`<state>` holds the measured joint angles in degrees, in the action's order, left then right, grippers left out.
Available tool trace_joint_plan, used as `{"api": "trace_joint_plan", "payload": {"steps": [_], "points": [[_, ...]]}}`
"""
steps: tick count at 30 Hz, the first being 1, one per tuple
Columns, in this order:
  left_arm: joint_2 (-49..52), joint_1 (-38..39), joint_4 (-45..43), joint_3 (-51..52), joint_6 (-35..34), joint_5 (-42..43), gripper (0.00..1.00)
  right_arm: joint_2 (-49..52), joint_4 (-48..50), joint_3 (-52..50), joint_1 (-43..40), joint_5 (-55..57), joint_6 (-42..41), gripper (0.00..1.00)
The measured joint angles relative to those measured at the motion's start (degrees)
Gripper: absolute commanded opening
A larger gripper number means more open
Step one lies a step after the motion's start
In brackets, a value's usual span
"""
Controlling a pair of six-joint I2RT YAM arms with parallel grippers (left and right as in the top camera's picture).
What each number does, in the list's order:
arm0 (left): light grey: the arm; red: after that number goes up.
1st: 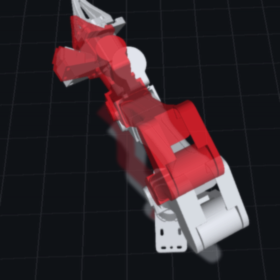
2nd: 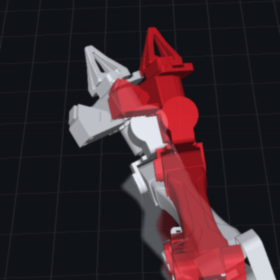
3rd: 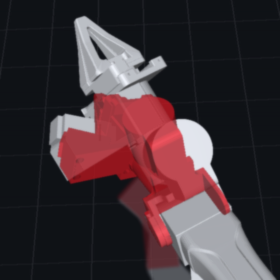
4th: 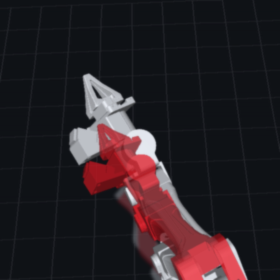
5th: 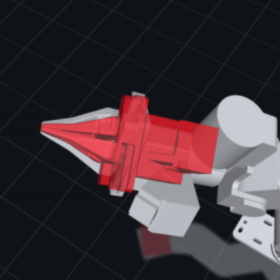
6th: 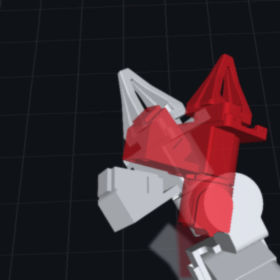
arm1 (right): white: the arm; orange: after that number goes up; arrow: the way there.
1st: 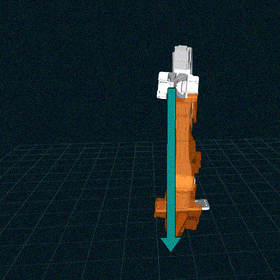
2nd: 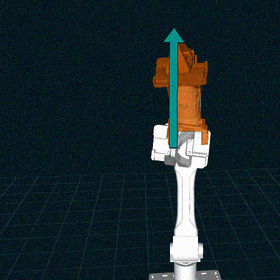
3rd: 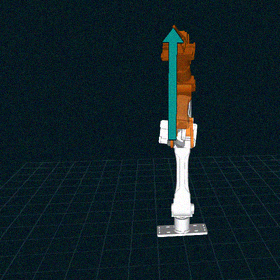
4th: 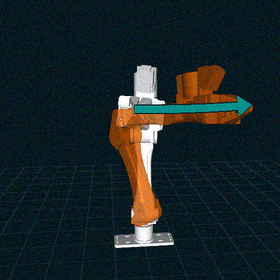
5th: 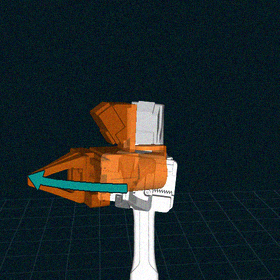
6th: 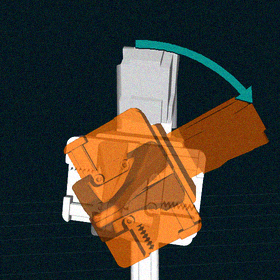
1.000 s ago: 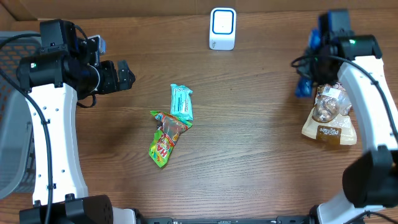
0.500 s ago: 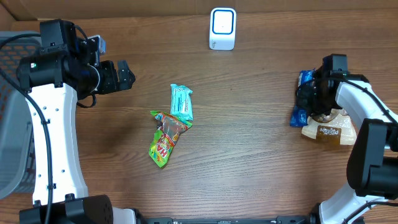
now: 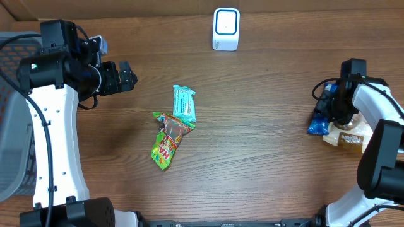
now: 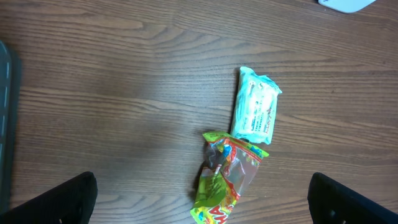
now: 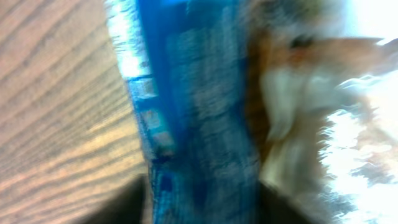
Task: Scan the item barcode
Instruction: 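Carry the Oreo pack right and set it beside the bread bag, then release the Oreo pack and move the right gripper to the wipes pack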
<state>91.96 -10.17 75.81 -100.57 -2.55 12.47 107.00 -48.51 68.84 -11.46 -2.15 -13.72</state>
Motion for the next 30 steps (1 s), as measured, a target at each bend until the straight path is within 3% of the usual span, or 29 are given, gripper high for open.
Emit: {"api": "trace_joint_plan", "payload": {"steps": [6, 11, 17, 30], "points": [[0.0, 0.0, 0.0, 0.0, 0.0, 0.0, 1.00, 0.0, -7.0, 9.2, 0.2, -11.9, 4.5, 0.77], [0.0, 0.0, 0.0, 0.0, 0.0, 0.0, 1.00, 0.0, -6.5, 17.1, 1.6, -24.4, 5.4, 0.74], [0.0, 0.0, 0.0, 0.0, 0.0, 0.0, 0.99, 0.0, 0.6, 17.7, 9.1, -32.1, 3.0, 0.73], [0.0, 0.0, 0.0, 0.0, 0.0, 0.0, 1.00, 5.1, 22.8, 16.2, 34.0, -29.0, -5.4, 0.80]]}}
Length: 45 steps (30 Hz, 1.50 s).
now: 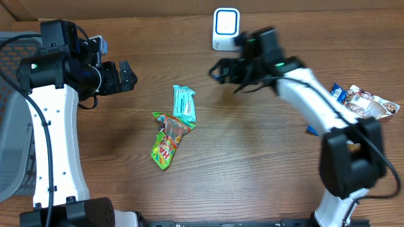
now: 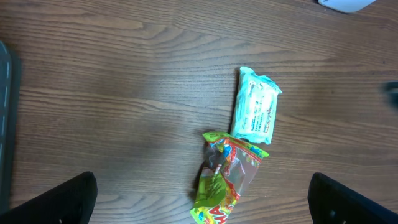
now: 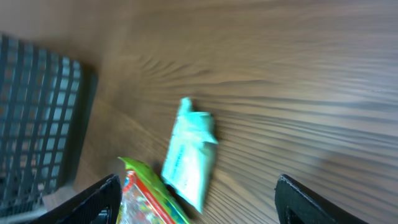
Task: Scan the item barcode
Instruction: 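Release the Oreo pack and move the right gripper to the wipes pack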
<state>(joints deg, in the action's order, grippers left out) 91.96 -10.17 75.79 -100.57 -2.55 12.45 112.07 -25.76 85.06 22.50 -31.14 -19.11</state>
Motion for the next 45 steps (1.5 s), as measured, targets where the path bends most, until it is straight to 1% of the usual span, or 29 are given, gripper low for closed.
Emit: {"api": "trace_joint_plan", "payload": {"steps": [3, 9, 10, 12, 14, 17, 19, 21, 25, 28, 31, 35, 37, 41, 45], "points": [[0.0, 0.0, 0.0, 0.0, 0.0, 0.0, 0.99, 4.3, 3.8, 0.0, 4.0, 0.1, -1.9, 0.80], [0.0, 0.0, 0.0, 0.0, 0.0, 0.0, 1.00, 12.0, 6.8, -0.3, 8.3, 1.1, -5.5, 0.80], [0.0, 0.0, 0.0, 0.0, 0.0, 0.0, 1.00, 13.0, 7.1, -0.3, 9.0, 1.3, -6.2, 0.79], [0.0, 0.0, 0.0, 0.0, 0.0, 0.0, 1.00, 14.0, 8.3, -0.4, 10.0, 1.3, -6.5, 0.74], [0.0, 0.0, 0.0, 0.0, 0.0, 0.0, 0.99, 14.3, 9.6, -0.4, 11.2, 1.5, -7.6, 0.64], [0.0, 0.0, 0.0, 0.0, 0.0, 0.0, 1.00, 14.6, 10.4, -0.4, 12.8, 1.8, -9.0, 0.43], [0.0, 0.0, 0.0, 0.0, 0.0, 0.0, 1.00, 15.0, 10.2, -0.4, 13.8, 2.5, -10.2, 0.32], [0.0, 0.0, 0.0, 0.0, 0.0, 0.0, 1.00, 15.2, 10.0, -0.4, 14.4, 3.0, -11.0, 0.25], [0.0, 0.0, 0.0, 0.0, 0.0, 0.0, 0.99, 15.2, 8.7, -0.4, 13.8, 1.9, -11.9, 0.05], [0.0, 0.0, 0.0, 0.0, 0.0, 0.0, 1.00, 15.2, 6.1, -0.4, 11.8, -0.3, -12.4, 0.04], [0.0, 0.0, 0.0, 0.0, 0.0, 0.0, 1.00, 15.0, 1.5, -0.4, 8.0, -2.5, -11.2, 0.04], [0.0, 0.0, 0.0, 0.0, 0.0, 0.0, 1.00, 13.7, -7.5, -0.3, 1.7, -4.7, -7.0, 0.04], [0.0, 0.0, 0.0, 0.0, 0.0, 0.0, 1.00, 12.4, -14.3, -0.2, -1.9, -4.9, -2.9, 0.04], [0.0, 0.0, 0.0, 0.0, 0.0, 0.0, 1.00, 10.2, -25.0, 0.2, -5.6, -2.8, 3.5, 0.04], [0.0, 0.0, 0.0, 0.0, 0.0, 0.0, 1.00, 9.2, -32.2, 1.9, -7.4, 3.9, 6.4, 0.04]]}}
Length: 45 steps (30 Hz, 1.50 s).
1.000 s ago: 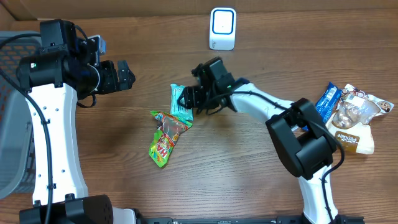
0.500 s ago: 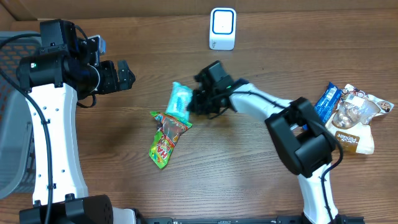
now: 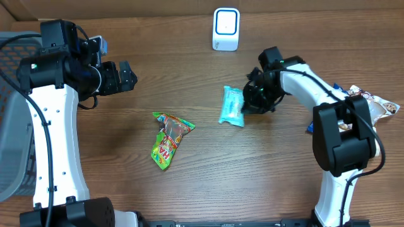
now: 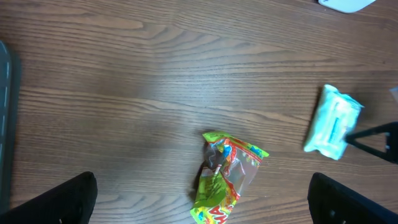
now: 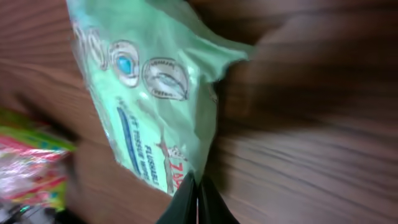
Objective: Scan the item barcode
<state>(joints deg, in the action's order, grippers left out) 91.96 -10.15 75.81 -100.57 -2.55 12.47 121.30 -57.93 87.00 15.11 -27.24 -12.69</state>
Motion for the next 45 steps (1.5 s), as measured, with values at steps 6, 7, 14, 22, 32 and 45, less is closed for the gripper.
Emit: {"api": "trace_joint_plan", "payload": {"steps": [6, 7, 14, 22, 32, 45], "points": [[0.0, 0.0, 0.0, 0.0, 0.0, 0.0, 1.00, -2.8, -4.4, 3.8, -0.8, 11.1, 1.6, 0.04], [0.0, 0.0, 0.0, 0.0, 0.0, 0.0, 1.00, -3.8, -4.5, 4.6, -0.6, 12.8, 1.8, 0.04], [0.0, 0.0, 0.0, 0.0, 0.0, 0.0, 1.00, -8.2, -3.6, 7.9, 6.3, 22.6, 2.0, 0.04], [0.0, 0.0, 0.0, 0.0, 0.0, 0.0, 0.99, -8.2, -2.1, 7.9, 12.3, 30.9, 2.3, 0.61], [0.0, 0.0, 0.0, 0.0, 0.0, 0.0, 1.00, -8.1, 1.7, 7.8, -4.7, 16.2, 17.8, 0.72], [0.0, 0.0, 0.0, 0.0, 0.0, 0.0, 1.00, 3.1, 0.9, 7.4, -12.9, -9.6, 33.8, 0.66]]}}
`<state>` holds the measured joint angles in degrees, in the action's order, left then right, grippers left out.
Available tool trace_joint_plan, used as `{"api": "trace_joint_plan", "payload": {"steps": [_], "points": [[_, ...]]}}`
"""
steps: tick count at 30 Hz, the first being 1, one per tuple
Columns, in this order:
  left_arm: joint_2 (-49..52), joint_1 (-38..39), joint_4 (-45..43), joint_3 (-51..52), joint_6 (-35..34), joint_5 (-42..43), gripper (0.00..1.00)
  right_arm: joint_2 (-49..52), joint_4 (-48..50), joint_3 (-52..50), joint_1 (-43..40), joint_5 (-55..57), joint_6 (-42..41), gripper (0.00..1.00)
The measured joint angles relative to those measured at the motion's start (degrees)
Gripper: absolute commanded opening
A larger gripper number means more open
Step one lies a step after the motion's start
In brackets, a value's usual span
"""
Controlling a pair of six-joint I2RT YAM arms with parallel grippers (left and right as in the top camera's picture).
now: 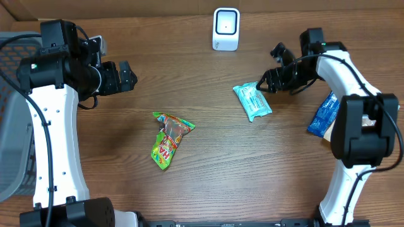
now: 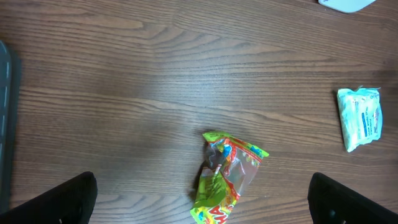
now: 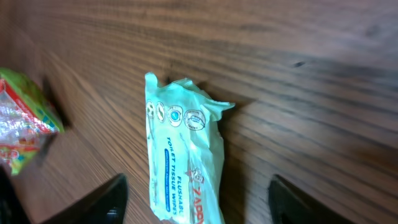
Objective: Scan the item barcode
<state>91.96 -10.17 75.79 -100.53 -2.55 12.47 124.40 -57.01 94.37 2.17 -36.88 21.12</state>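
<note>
The mint-green tissue pack [image 1: 252, 101] lies flat on the wooden table, below and to the right of the white scanner [image 1: 226, 28]. My right gripper [image 3: 198, 186] hovers open over the pack [image 3: 186, 162], its dark fingers [image 3: 106, 198] on either side and not touching it. A green snack bag [image 1: 167, 139] lies left of centre. My left gripper [image 1: 126, 77] hangs open high over the table's left side. In its wrist view the snack bag [image 2: 227, 177] lies between its fingertips [image 2: 68, 198], far below, and the tissue pack [image 2: 360, 118] is at the right edge.
A dark mesh basket [image 1: 12, 113] stands off the table's left side. A blue packet [image 1: 325, 115] lies by the right edge, partly behind my right arm.
My right gripper has opened and let go of the tissue pack. The pack now lies further right, turned, and the gripper has drawn back up and to the right. The left arm has not moved.
My right gripper was at the packets by the right edge while the tissue pack lay touching the snack bag. Then it was open near the scanner. Then it was shut on the pack, right of the snack bag. Now the pack lies released below the scanner's right.
</note>
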Motion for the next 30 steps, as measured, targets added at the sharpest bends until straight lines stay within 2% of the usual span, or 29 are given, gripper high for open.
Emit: {"api": "trace_joint_plan", "payload": {"steps": [5, 8, 13, 15, 22, 25, 30], "points": [[0.0, 0.0, 0.0, 0.0, 0.0, 0.0, 0.99, 3.1, 0.6, 0.0, 0.2, -1.5, 0.7, 0.58], [0.0, 0.0, 0.0, 0.0, 0.0, 0.0, 1.00, 5.2, 1.0, 0.0, 0.2, -1.8, 1.1, 0.50], [0.0, 0.0, 0.0, 0.0, 0.0, 0.0, 1.00, 6.3, 0.5, 0.0, 0.2, -3.7, 1.4, 0.22], [0.0, 0.0, 0.0, 0.0, 0.0, 0.0, 1.00, 6.4, 0.2, 0.0, 0.2, -4.8, 1.5, 0.04], [0.0, 0.0, 0.0, 0.0, 0.0, 0.0, 1.00, 6.4, -2.3, 0.1, 0.0, -6.2, -1.2, 0.04], [0.0, 0.0, 0.0, 0.0, 0.0, 0.0, 0.99, 6.4, -6.4, 1.0, -0.2, -5.7, -2.4, 0.04], [0.0, 0.0, 0.0, 0.0, 0.0, 0.0, 1.00, 4.5, -9.0, 4.8, 0.2, 0.9, -6.8, 0.04]]}}
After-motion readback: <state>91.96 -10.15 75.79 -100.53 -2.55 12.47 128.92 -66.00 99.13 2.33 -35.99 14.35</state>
